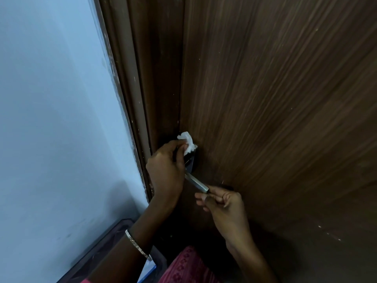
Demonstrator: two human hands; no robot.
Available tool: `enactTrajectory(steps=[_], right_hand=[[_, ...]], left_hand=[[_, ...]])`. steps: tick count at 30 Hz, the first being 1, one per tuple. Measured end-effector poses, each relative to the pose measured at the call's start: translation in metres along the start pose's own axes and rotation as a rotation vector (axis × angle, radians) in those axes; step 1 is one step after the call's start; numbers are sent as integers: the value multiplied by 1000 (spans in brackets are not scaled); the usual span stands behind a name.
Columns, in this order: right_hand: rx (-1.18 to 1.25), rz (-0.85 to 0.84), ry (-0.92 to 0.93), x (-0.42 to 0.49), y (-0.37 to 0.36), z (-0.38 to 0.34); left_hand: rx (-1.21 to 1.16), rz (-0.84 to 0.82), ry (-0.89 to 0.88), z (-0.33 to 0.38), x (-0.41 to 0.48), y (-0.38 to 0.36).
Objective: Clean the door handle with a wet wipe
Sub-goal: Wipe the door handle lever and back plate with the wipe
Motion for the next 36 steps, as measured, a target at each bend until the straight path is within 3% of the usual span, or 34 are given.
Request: enactTrajectory(steps=[3,11,22,25,31,36], right_hand=[[13,3,1,2,0,1],[43,-4,-9,3,-1,4],[54,-12,14,0,-2,4],[66,-20,10,-1,-2,5],[71,-29,13,-4,-2,2],[69,-42,24,-5,-2,0]], left_hand=[[39,-20,-99,6,7,-1],[234,-64,-69,2,11,-8],[-76,-73,149,-47,-16,-22],[-240,-57,292,-57,-27,-29],[-714,18,739,-71,-49,-42],[-859,108,1063,-66,-56,-53]])
Point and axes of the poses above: each hand's wrist, its own x-axis towards the middle knuckle, its own y-axis out of the back of the hand, z = x × y, the point moved 6 cm from there along x, towards the middle knuckle, and after that the axes turned 11 degrees about -y, right-handed, at the moved point
